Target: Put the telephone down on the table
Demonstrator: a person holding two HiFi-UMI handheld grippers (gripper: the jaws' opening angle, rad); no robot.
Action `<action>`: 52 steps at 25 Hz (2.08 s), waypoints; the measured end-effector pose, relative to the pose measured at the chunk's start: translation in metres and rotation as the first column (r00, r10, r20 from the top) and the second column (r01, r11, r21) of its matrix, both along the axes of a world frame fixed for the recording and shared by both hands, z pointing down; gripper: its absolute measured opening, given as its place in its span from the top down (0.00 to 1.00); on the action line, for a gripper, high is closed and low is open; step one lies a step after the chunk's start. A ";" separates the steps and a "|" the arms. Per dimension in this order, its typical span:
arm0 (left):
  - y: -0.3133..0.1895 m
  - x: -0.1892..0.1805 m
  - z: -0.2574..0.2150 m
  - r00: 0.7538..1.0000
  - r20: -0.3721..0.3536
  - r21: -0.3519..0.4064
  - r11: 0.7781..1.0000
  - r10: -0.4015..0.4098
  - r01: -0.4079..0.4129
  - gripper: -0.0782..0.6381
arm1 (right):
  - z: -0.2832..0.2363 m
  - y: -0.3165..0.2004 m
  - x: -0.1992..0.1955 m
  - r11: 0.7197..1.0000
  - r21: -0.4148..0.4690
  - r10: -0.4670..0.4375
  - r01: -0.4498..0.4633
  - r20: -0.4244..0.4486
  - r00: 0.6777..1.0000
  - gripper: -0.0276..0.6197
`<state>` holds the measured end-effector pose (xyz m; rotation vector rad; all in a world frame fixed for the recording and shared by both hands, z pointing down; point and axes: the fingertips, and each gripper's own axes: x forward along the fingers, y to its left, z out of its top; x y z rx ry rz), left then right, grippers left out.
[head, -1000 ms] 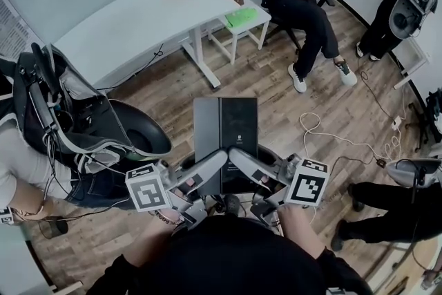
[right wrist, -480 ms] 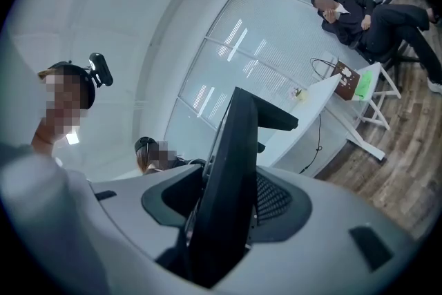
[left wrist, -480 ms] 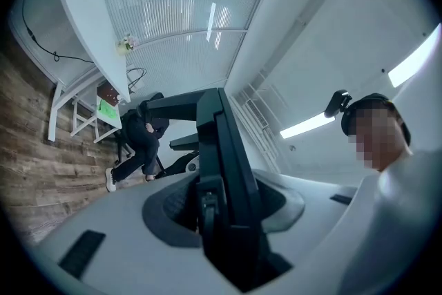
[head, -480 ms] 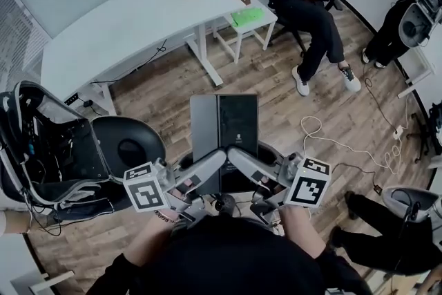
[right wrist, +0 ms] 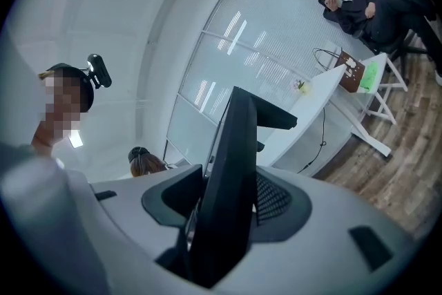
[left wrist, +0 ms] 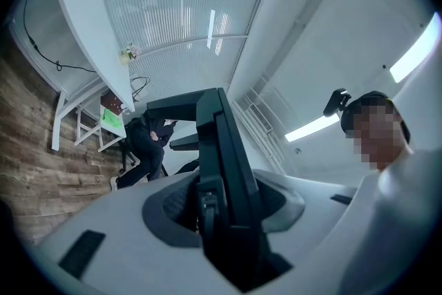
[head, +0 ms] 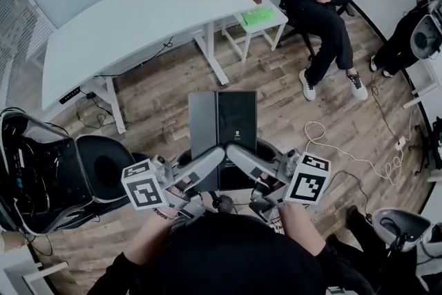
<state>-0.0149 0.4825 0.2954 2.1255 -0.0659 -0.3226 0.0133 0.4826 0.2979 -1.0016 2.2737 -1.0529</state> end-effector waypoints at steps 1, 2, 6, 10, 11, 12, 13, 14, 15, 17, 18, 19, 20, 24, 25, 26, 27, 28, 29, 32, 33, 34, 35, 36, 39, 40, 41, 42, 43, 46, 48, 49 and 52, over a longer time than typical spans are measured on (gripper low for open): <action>-0.006 0.001 0.001 1.000 -0.003 0.002 1.000 0.002 -0.002 0.62 | 0.001 -0.006 0.000 1.000 0.001 0.001 -0.001 -0.003 1.000 0.64; -0.013 0.000 0.005 1.000 -0.009 0.004 1.000 0.006 -0.006 0.62 | 0.005 -0.013 0.000 1.000 0.002 0.003 -0.003 -0.008 1.000 0.64; -0.049 -0.001 0.017 1.000 -0.015 0.025 1.000 0.015 -0.014 0.62 | 0.018 -0.049 -0.001 1.000 0.015 0.009 -0.009 -0.014 1.000 0.64; -0.090 -0.004 0.019 1.000 -0.019 0.029 0.999 0.019 -0.018 0.62 | 0.018 -0.090 -0.004 1.000 0.018 0.018 -0.017 -0.017 1.000 0.64; -0.101 -0.003 0.017 1.000 -0.019 0.027 0.999 0.021 -0.021 0.62 | 0.017 -0.101 -0.004 1.000 0.017 0.020 -0.020 -0.015 1.000 0.64; -0.113 -0.002 0.015 1.000 -0.018 0.028 0.999 0.023 -0.023 0.62 | 0.015 -0.113 -0.002 1.000 0.016 0.021 -0.021 -0.013 1.000 0.64; -0.125 0.000 0.014 1.000 -0.015 0.030 0.999 0.025 -0.025 0.63 | 0.014 -0.125 -0.001 1.000 0.016 0.022 -0.022 -0.010 1.000 0.64; -0.138 0.002 0.013 1.000 -0.012 0.033 0.999 0.026 -0.026 0.62 | 0.013 -0.137 0.001 1.000 0.016 0.024 -0.024 -0.008 1.000 0.64; -0.150 0.003 0.012 1.000 -0.010 0.034 0.999 0.028 -0.027 0.62 | 0.012 -0.149 0.003 1.000 0.017 0.026 -0.026 -0.006 1.000 0.64; -0.169 0.003 0.012 1.000 -0.010 0.037 0.999 0.028 -0.028 0.62 | 0.012 -0.169 0.003 0.999 0.021 0.028 -0.028 -0.005 1.000 0.64; -0.177 0.001 0.012 1.000 -0.011 0.039 0.999 0.027 -0.027 0.63 | 0.012 -0.177 0.001 0.999 0.024 0.027 -0.026 -0.006 1.000 0.64; -0.185 0.000 0.012 1.000 -0.012 0.042 0.999 0.026 -0.025 0.62 | 0.012 -0.185 -0.001 0.999 0.029 0.025 -0.025 -0.006 1.000 0.64; -0.193 -0.002 0.011 1.000 -0.013 0.047 0.999 0.025 -0.024 0.62 | 0.012 -0.193 -0.003 0.999 0.034 0.023 -0.023 -0.006 1.000 0.64; -0.234 -0.010 0.006 1.000 -0.009 0.073 0.997 0.027 -0.026 0.63 | 0.007 -0.234 -0.010 0.998 0.053 0.021 -0.021 -0.005 1.000 0.64; -0.245 -0.011 0.004 1.000 -0.006 0.078 0.997 0.027 -0.026 0.63 | 0.006 -0.245 -0.012 0.998 0.055 0.020 -0.020 -0.003 1.000 0.64; -0.256 -0.013 0.003 1.000 -0.004 0.080 0.996 0.026 -0.026 0.62 | 0.005 -0.256 -0.014 0.998 0.056 0.020 -0.020 -0.002 1.000 0.64; -0.266 -0.014 0.003 1.000 -0.003 0.080 0.996 0.026 -0.026 0.62 | 0.004 -0.266 -0.015 0.998 0.054 0.020 -0.020 -0.001 1.000 0.64; -0.276 -0.015 0.003 1.000 -0.003 0.078 0.997 0.027 -0.027 0.62 | 0.004 -0.276 -0.015 0.998 0.051 0.022 -0.022 0.000 1.000 0.64; -0.285 -0.015 0.003 1.000 -0.003 0.074 0.997 0.029 -0.029 0.62 | 0.004 -0.284 -0.015 0.999 0.048 0.024 -0.024 0.001 1.000 0.64; -0.309 -0.013 0.004 0.999 -0.005 0.060 0.997 0.039 -0.039 0.62 | 0.006 -0.309 -0.014 0.999 0.037 0.035 -0.035 0.001 0.999 0.64; -0.317 -0.013 0.005 0.999 -0.005 0.059 0.997 0.042 -0.042 0.62 | 0.006 -0.316 -0.014 0.999 0.035 0.038 -0.038 0.001 0.999 0.64; -0.323 -0.012 0.005 0.999 -0.004 0.058 0.997 0.045 -0.045 0.62 | 0.006 -0.322 -0.013 0.999 0.034 0.042 -0.042 0.001 0.999 0.64; -0.326 -0.012 0.005 0.999 -0.004 0.058 0.997 0.047 -0.047 0.62 | 0.007 -0.325 -0.013 0.998 0.035 0.044 -0.044 0.001 0.999 0.64; -0.327 -0.012 0.005 0.999 -0.003 0.059 0.997 0.048 -0.047 0.62 | 0.007 -0.326 -0.012 0.998 0.035 0.045 -0.045 0.001 0.999 0.64; -0.317 -0.010 0.001 0.999 0.002 0.066 0.997 0.040 -0.040 0.62 | 0.003 -0.317 -0.011 0.998 0.042 0.036 -0.036 0.008 0.999 0.64; -0.317 -0.010 0.001 0.999 0.002 0.067 0.997 0.038 -0.038 0.62 | 0.002 -0.317 -0.011 0.998 0.044 0.034 -0.034 0.009 0.999 0.64; -0.321 -0.011 0.001 0.999 0.000 0.066 0.997 0.038 -0.038 0.63 | 0.002 -0.321 -0.012 0.998 0.043 0.034 -0.034 0.008 0.999 0.64; -0.330 -0.012 0.002 0.999 -0.003 0.064 0.997 0.040 -0.040 0.62 | 0.004 -0.330 -0.012 0.998 0.041 0.037 -0.037 0.006 0.999 0.64; -0.340 -0.013 0.005 0.999 -0.006 0.062 0.997 0.042 -0.042 0.63 | 0.006 -0.339 -0.014 0.998 0.040 0.040 -0.040 0.003 0.999 0.64; -0.357 -0.017 0.012 0.999 -0.012 0.065 0.997 0.042 -0.041 0.62 | 0.014 -0.356 -0.018 0.999 0.036 0.038 -0.038 -0.005 0.999 0.64; -0.358 -0.019 0.013 0.999 -0.014 0.072 0.997 0.035 -0.034 0.62 | 0.015 -0.357 -0.019 0.999 0.039 0.028 -0.028 -0.009 1.000 0.64; -0.357 -0.019 0.012 0.999 -0.015 0.073 0.997 0.029 -0.028 0.62 | 0.014 -0.357 -0.020 0.999 0.040 0.022 -0.021 -0.010 1.000 0.64; -0.356 -0.023 0.012 1.000 -0.020 0.061 0.998 0.005 -0.004 0.62 | 0.013 -0.357 -0.023 1.000 0.031 0.000 0.000 -0.016 1.000 0.64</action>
